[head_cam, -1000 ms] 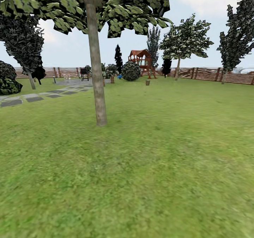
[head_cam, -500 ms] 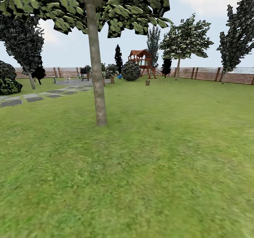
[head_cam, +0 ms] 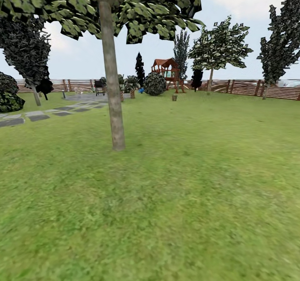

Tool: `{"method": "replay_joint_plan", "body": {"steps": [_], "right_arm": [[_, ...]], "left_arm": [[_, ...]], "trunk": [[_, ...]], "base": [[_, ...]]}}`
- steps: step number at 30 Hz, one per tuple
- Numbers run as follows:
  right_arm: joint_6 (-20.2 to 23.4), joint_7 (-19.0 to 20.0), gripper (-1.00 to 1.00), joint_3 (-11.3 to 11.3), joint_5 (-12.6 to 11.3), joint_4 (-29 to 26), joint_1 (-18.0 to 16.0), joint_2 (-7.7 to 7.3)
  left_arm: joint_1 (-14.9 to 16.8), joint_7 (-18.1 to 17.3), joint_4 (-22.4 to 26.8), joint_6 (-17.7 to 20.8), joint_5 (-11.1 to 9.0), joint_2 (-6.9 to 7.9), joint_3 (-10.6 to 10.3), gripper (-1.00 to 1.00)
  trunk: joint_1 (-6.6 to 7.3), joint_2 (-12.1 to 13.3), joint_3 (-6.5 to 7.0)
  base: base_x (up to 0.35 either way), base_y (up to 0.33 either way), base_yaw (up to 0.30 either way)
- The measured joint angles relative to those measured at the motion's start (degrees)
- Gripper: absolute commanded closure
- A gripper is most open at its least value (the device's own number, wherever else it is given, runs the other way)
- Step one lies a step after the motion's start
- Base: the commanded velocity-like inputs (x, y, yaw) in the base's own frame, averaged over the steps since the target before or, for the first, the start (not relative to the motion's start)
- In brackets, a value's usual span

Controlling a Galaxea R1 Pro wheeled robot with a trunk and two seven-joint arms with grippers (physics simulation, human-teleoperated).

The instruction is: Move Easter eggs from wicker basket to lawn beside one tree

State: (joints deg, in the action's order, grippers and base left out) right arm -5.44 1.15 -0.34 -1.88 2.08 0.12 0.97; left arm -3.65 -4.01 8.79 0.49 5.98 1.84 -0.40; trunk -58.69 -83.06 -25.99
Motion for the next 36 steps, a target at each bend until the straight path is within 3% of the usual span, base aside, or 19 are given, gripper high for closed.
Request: {"method": "replay_joint_plan", "body": {"steps": [20,36], "right_arm": [[-0.3,0.1,-1.0,0.3,0.1,0.4,0.0,0.09],[-0.3,0.2,-1.0,0.3,0.0,0.5,0.0,0.17]], "left_arm": [[0.0,0.0,0.0,0.2,0.0,0.16,0.2,-1.0],[0.0,0.1,0.0,0.3,0.0,0.25,0.2,-1.0]], "trunk": [[0.0,0.0,0.01],[0.0,0.0,0.37]], "base": [[0.336,-0.122,-0.006],[0.336,-0.127,-0.154]]}}
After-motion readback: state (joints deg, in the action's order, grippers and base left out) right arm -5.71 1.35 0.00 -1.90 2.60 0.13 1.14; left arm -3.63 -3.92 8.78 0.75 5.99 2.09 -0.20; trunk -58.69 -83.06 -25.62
